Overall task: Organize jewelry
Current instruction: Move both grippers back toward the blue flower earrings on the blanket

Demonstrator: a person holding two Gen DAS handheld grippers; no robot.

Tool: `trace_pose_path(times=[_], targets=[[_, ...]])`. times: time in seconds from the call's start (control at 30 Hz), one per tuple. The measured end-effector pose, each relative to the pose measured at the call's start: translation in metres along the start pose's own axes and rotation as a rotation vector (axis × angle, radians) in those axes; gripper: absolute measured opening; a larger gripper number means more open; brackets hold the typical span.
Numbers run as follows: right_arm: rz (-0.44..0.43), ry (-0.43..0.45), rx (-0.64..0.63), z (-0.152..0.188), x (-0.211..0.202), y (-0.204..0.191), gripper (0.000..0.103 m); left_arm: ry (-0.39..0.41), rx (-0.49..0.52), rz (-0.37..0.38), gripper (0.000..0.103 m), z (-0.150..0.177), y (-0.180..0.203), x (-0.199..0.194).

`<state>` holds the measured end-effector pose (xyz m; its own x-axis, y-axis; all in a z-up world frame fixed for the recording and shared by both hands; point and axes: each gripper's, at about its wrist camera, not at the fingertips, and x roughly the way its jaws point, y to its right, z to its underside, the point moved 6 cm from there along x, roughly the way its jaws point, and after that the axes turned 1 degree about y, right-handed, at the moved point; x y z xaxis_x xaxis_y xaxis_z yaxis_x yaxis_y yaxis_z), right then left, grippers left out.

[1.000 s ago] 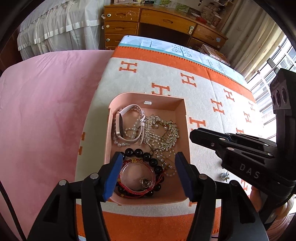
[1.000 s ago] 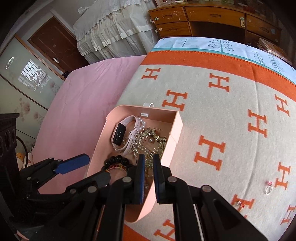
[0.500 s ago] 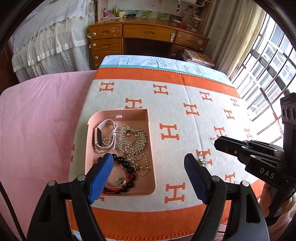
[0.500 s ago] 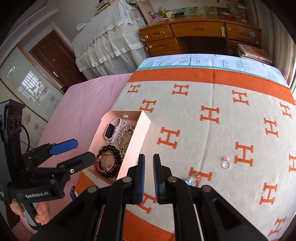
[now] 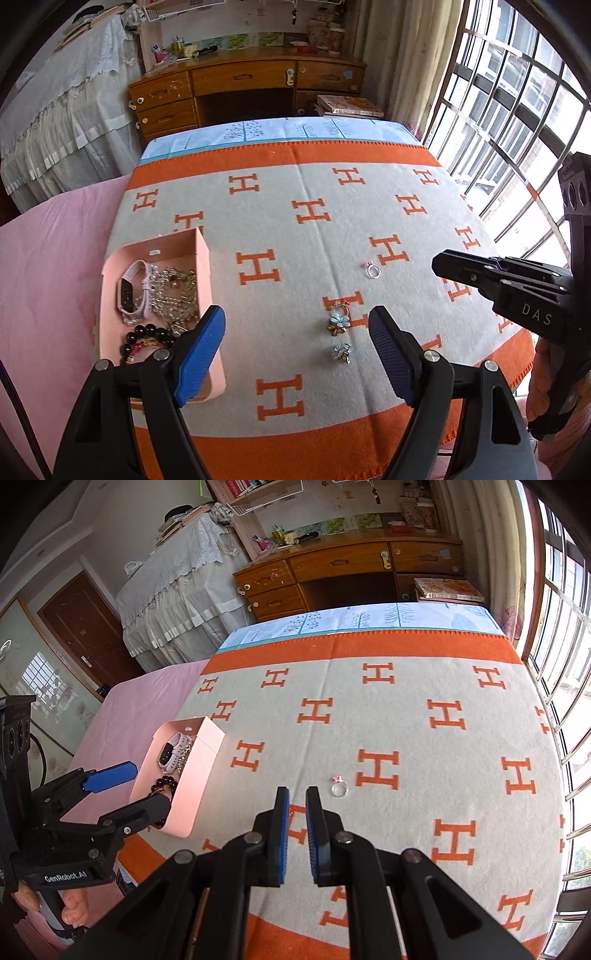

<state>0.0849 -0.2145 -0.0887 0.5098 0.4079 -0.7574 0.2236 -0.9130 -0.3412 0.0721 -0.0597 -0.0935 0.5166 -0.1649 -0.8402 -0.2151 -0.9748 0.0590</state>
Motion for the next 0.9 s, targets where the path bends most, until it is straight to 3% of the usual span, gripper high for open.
trace_pose_path(times=[0.23,0.4,0.53,0.8,0.9], targets=[[0.025,-0.024,0.0,0.035,0.031,0.021,0.009,-0.044,0.107,-0.016,0.078,0.051,0.029,0.049],[0.014,-0.053,-0.025,0.057,0.05,0.023,0.009,-0.097,0.027,0.018,0.078,0.069,0.028,0.06],[-0.001,-0.056,-0.038,0.065,0.058,0.024,0.009,-0.123,-0.061,0.089,0.077,0.071,0.03,0.06],[-0.015,-0.076,-0.011,0.071,0.066,0.036,0.009,-0.157,-0.13,0.157,0.051,0.067,0.047,0.081],[-0.024,-0.067,0.002,0.071,0.065,0.04,0.009,-0.144,-0.153,0.165,0.046,0.062,0.049,0.085]])
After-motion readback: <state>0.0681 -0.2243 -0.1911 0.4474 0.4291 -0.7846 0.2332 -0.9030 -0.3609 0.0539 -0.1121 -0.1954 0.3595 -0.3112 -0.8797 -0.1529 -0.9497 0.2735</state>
